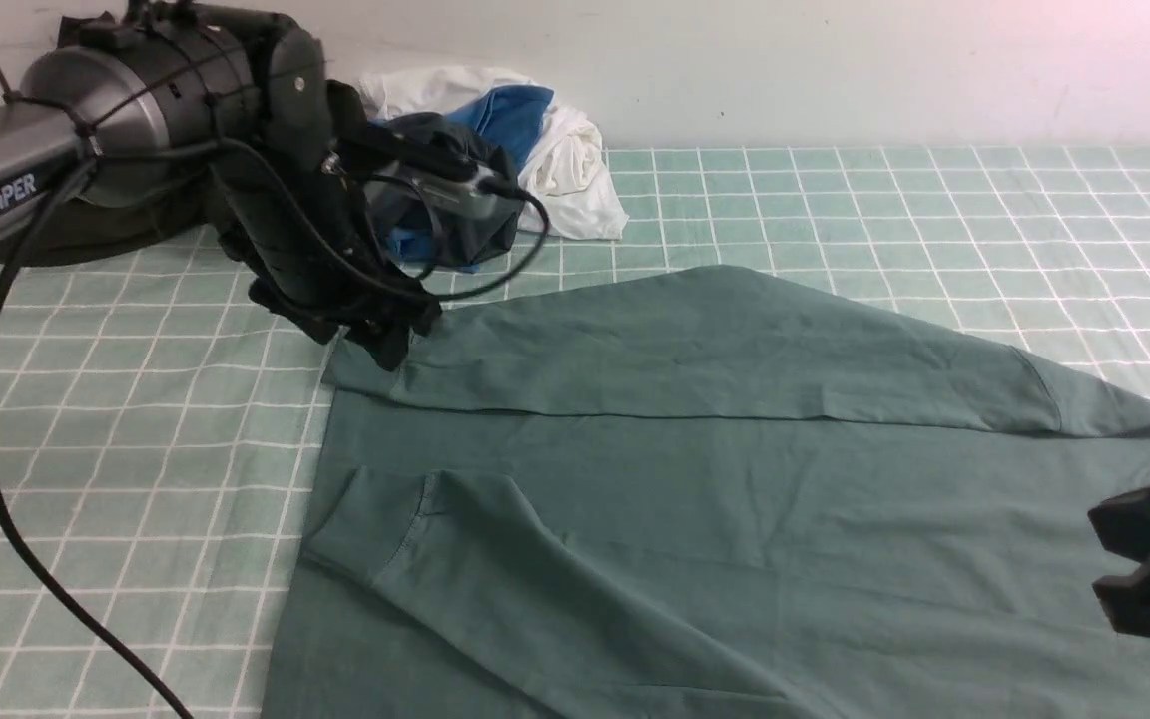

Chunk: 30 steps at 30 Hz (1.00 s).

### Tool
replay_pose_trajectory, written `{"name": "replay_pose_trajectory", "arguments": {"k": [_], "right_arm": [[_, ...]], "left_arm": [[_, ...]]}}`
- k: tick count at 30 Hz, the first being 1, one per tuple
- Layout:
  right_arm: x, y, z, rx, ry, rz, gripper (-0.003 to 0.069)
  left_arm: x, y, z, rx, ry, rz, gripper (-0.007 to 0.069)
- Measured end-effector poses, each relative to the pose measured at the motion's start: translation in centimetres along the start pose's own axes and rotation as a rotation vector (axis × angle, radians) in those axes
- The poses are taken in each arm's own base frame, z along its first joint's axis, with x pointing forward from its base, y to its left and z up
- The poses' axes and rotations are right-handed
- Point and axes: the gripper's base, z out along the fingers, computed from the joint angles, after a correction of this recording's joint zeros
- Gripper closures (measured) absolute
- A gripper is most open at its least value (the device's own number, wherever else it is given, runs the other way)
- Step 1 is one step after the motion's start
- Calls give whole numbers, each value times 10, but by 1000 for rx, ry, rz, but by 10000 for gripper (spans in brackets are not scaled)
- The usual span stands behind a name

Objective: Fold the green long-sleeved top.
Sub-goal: Use the left arm to drag and place the cuff at the centered position on the left edge of the fabric, then use the left arm to clamp the cuff farthest from it

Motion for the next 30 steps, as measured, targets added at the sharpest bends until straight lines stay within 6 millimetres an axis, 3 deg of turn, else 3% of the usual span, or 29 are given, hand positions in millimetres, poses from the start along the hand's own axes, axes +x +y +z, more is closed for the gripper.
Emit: {"name": "replay_pose_trajectory", "arguments": {"k": [4, 11, 15, 22, 26, 30], "right_arm": [[-6, 0, 4, 3, -45, 0, 676], [-8, 0, 24, -4, 8, -3, 676], [-7, 0, 34, -8, 45, -4, 676], [-6, 1, 45, -13, 86, -5, 676], [-6, 1, 45, -13, 86, -5, 676], [-6, 1, 45, -13, 86, -5, 676]], "left_arm": [[-2, 26, 31, 40, -31, -135, 162], [0, 34, 74, 62, -33, -194, 177], [0, 35, 77, 61, -31, -196, 247], [-3, 36, 76, 52, -57, -193, 563], [-3, 40, 75, 11, -51, -158, 614], [-1, 45, 75, -46, -38, -136, 568]]}}
